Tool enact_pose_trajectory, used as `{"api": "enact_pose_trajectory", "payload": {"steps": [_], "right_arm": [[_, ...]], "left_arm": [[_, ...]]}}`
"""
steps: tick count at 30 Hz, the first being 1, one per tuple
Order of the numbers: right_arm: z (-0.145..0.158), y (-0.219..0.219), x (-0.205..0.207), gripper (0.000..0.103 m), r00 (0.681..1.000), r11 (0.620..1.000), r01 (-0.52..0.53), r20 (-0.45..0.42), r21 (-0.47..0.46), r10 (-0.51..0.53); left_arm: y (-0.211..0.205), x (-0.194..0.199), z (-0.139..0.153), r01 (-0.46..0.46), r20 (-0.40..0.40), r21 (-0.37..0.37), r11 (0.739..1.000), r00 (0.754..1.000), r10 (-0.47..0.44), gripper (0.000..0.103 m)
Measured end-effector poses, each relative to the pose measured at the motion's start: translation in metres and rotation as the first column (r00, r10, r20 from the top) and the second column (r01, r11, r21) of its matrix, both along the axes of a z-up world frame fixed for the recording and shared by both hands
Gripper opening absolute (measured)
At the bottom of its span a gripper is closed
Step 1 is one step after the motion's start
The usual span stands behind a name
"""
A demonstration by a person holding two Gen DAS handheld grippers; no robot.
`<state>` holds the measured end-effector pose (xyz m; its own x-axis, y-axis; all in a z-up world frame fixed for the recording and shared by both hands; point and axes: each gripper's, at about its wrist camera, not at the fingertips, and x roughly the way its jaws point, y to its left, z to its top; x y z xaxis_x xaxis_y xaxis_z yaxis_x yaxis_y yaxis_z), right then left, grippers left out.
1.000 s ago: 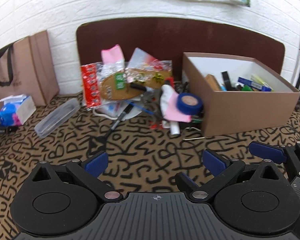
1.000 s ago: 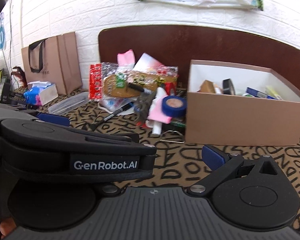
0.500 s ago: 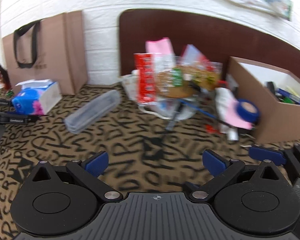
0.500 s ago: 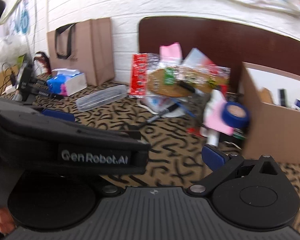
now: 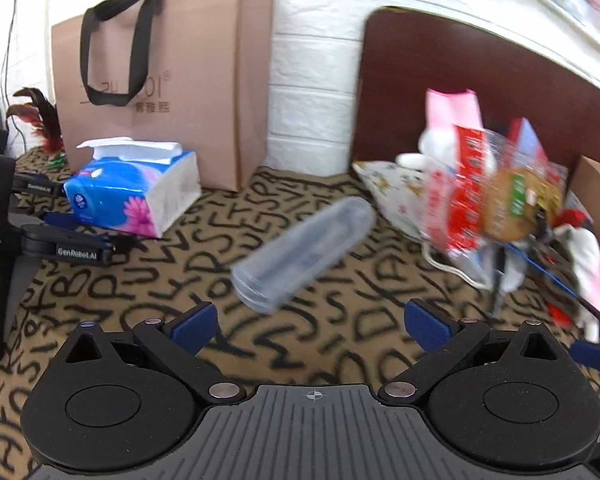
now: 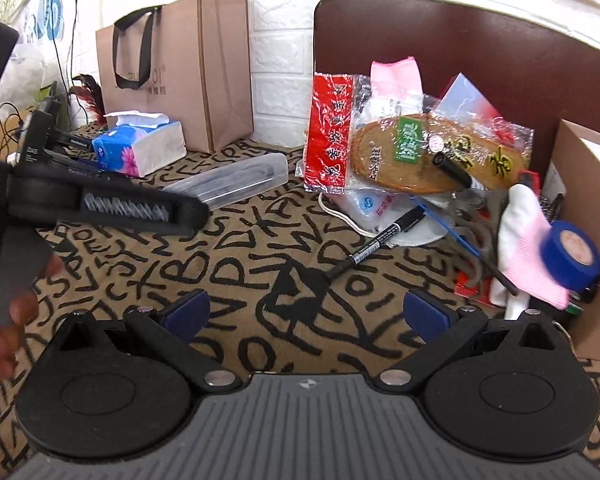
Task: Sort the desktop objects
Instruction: 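Grasp the clear plastic tube case with the left gripper while the right grasps the black marker, then lift the clear case with the left gripper while the right lifts the marker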
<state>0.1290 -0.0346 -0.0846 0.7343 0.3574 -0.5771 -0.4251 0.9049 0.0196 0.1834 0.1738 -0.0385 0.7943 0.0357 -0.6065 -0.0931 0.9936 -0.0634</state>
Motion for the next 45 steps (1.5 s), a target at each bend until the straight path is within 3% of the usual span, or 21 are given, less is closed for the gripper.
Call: {"api": "enact_pose_trajectory", "payload": {"steps": [6,13,17,20,24,27,30,32,34,35,45], "right_arm": [[-0.009,0.011,0.021,0.102,1.0,1.0,0.013,-0.022,-0.007,-0.013],[-0.017,0.019,0.04,0.102,0.999,0.999,0.034,-0.031,-0.022,-0.034],[-0.023,0.02,0.049,0.094,0.997,0.998,0.062,-0.04,-0.014,-0.062],[-0.026,0.018,0.057,0.083,0.994,0.996,0.089,-0.063,-0.004,-0.089],[-0.026,0.015,0.064,0.082,0.99,0.991,0.132,-0.057,0.015,-0.131],[-0.025,0.012,0.073,0.08,0.982,0.982,0.184,-0.054,0.04,-0.182],[-0.028,0.008,0.079,0.062,0.973,0.974,0.227,-0.06,0.03,-0.225],[-0.028,0.005,0.078,0.036,0.971,0.971,0.236,-0.05,0.017,-0.235],[-0.028,-0.001,0.074,0.018,0.971,0.972,0.231,-0.061,0.029,-0.229],[-0.027,-0.004,0.072,0.014,0.972,0.973,0.227,-0.069,0.035,-0.225],[-0.021,-0.043,0.018,0.01,0.977,0.983,0.182,-0.115,0.033,-0.178]], "left_arm": [[0.023,0.039,-0.011,0.032,-0.01,0.004,0.999,0.999,-0.032,0.102],[0.034,0.073,-0.03,0.075,-0.074,-0.022,0.997,0.994,-0.076,0.09],[0.031,0.081,-0.038,0.094,-0.098,-0.015,0.995,0.991,-0.095,0.082],[0.03,0.085,-0.041,0.095,-0.093,-0.005,0.995,0.991,-0.095,0.081],[0.028,0.092,-0.042,0.095,-0.099,-0.005,0.995,0.991,-0.095,0.083],[0.025,0.093,-0.042,0.082,-0.104,0.006,0.997,0.991,-0.081,0.073],[0.021,0.09,-0.041,0.094,-0.113,0.023,0.995,0.989,-0.091,0.06],[0.017,0.085,-0.04,0.109,-0.118,0.031,0.994,0.987,-0.105,0.05],[0.012,0.08,-0.039,0.117,-0.126,0.024,0.993,0.986,-0.113,0.045],[0.009,0.077,-0.039,0.117,-0.129,0.023,0.993,0.985,-0.113,0.044],[-0.021,0.013,-0.038,0.172,-0.159,-0.041,0.984,0.971,-0.176,0.044]]}}
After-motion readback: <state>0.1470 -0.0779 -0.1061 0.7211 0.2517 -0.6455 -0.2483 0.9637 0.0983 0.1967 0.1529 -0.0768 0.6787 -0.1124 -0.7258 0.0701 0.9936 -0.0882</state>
